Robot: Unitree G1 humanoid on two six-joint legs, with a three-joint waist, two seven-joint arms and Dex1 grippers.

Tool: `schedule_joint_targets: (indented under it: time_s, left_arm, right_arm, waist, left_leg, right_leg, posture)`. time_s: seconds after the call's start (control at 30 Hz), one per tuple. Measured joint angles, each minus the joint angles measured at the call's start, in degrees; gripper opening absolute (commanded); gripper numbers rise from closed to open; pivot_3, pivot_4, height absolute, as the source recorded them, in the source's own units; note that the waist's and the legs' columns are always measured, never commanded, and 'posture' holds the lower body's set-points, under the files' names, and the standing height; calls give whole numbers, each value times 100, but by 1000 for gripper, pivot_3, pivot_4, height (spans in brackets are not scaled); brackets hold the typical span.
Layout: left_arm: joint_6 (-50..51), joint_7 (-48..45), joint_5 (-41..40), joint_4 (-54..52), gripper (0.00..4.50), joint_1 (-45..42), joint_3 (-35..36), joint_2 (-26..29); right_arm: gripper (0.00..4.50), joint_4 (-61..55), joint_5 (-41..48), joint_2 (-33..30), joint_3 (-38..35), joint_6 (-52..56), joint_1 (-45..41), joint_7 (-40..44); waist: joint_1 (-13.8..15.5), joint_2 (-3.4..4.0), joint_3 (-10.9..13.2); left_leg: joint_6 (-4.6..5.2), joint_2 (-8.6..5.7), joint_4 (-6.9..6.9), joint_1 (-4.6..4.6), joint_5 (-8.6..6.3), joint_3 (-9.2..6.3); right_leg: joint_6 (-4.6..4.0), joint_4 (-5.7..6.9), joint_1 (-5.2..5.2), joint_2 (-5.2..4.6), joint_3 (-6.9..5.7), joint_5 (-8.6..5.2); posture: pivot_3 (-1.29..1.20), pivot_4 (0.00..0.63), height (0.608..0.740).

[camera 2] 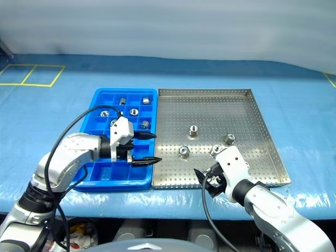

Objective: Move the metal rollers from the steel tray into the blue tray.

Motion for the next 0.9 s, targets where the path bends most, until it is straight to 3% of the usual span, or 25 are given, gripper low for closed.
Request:
schedule_joint_targets:
  time_s: [0.73,0.9]
  left_arm:
    - [164,0,-31,-58,4500,33,8,87]
    - [735,321,-410,-55,4500,-472,181,-271]
  right_arm:
    - [4476,0,-16,0,71,7,-11,6]
    - [4476,-1,-50,5,139,4,-43,7]
  waist:
    - [4,0,0]
    - [43,-4,1]
  left_leg:
    - [0,0,0,0,0,-1]
    - [3,-2,10,-5,2,-8]
  right_leg:
    - [0,0,0,0,0,0]
    - [8,0,4,0,-4,4]
  posture:
    - [53,150,740]
    - [62,150,740]
